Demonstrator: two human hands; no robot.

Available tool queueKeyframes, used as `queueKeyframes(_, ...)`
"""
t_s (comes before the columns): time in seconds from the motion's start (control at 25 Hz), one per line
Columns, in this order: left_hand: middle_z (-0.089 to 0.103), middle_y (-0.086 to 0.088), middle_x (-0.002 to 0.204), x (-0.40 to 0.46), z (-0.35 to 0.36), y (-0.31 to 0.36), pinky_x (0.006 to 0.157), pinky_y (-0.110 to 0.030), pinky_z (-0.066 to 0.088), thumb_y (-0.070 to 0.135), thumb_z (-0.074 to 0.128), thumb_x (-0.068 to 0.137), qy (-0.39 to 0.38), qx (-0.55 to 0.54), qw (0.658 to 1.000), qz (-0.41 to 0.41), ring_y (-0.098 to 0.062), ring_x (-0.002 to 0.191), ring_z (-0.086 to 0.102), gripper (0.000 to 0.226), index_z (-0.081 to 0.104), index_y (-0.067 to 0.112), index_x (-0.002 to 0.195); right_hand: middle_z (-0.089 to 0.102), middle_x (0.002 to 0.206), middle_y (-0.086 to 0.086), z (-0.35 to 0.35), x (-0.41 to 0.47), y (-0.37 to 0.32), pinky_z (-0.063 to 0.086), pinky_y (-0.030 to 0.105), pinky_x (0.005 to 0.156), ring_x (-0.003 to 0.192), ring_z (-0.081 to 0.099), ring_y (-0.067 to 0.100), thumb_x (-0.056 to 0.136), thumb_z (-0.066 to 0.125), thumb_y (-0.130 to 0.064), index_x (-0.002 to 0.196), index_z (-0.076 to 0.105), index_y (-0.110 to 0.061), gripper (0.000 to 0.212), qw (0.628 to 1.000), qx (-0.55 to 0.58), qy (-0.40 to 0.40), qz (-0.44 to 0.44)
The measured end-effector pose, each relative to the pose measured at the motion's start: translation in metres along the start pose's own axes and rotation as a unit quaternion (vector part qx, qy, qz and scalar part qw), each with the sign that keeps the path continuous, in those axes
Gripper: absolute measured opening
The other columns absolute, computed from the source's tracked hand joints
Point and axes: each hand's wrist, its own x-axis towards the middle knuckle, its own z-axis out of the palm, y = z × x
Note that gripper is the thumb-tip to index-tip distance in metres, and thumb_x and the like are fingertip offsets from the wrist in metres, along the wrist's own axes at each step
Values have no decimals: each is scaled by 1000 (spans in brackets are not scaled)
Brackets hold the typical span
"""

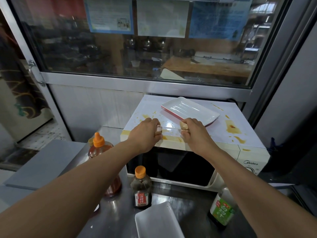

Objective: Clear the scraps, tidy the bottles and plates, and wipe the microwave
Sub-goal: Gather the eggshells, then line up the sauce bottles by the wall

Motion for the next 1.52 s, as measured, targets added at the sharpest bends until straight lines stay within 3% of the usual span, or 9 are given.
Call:
queueKeyframes(0.24,53,-8,113,-17,-9,-3,78,-31,41,32,57,91,-8,4,1000,24,-26,101,53,36,49,13,120,52,118,6,-5,-23,-22,33,27,81,109,44,23,95,49,-15,117,49,-9,23,1000,0,27,-10)
queueKeyframes(0.4,53,-9,113,-39,-17,-9,84,-37,45,31,58,90,-22,-11,998,54,-26,103,53,36,49,12,118,52,117,7,-3,-51,-43,34,27,81,108,43,22,94,50,-14,114,50,-7,21,999,-21,45,0)
queueKeyframes(0.96,51,-9,113,-158,-43,-44,86,-39,47,28,59,89,-93,-58,973,205,-26,101,54,33,51,12,117,56,113,14,27,-200,-157,35,32,84,105,49,28,93,52,-13,120,51,-7,28,978,-70,134,141)
queueKeyframes(1.2,54,-12,112,-211,-31,-11,84,-38,47,24,62,86,-132,-81,946,285,-30,100,56,30,55,11,112,58,109,17,20,-288,-180,24,21,71,102,51,31,90,54,-9,113,54,-3,24,958,-101,171,208)
queueKeyframes(1.52,55,-8,114,-303,-8,68,86,-38,46,25,62,86,-179,-108,892,400,-26,103,54,28,55,13,110,58,112,12,-10,-431,-204,33,25,80,106,51,26,91,53,-9,113,55,-6,22,918,-117,217,311)
